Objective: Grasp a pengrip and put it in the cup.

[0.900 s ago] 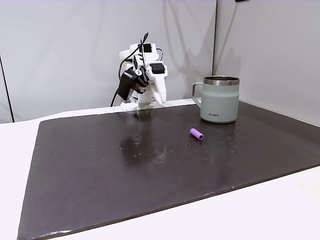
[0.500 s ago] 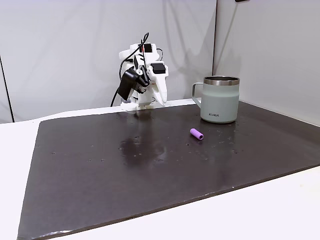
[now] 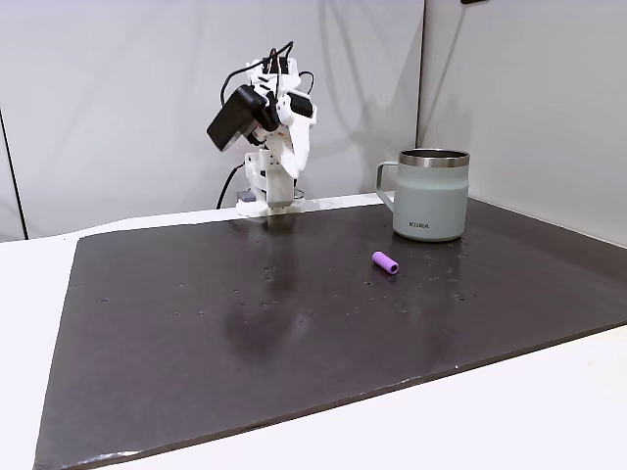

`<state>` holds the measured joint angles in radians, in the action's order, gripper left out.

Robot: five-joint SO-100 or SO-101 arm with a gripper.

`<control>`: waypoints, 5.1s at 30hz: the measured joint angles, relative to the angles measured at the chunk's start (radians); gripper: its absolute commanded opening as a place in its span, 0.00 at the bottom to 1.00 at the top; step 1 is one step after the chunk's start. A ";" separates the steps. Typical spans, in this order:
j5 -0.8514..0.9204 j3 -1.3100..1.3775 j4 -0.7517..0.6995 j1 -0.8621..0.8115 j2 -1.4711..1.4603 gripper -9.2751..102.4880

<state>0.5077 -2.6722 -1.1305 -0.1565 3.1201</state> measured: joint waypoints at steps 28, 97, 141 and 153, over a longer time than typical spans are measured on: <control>0.198 1.115 -0.152 -0.061 -1.331 0.14; 0.515 1.628 -0.284 0.264 -2.131 0.08; 0.023 1.405 -0.506 0.704 -1.307 0.08; -0.064 1.420 -0.482 0.795 -1.355 0.27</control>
<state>0.4433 -1.2517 -1.6122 0.6381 1.7656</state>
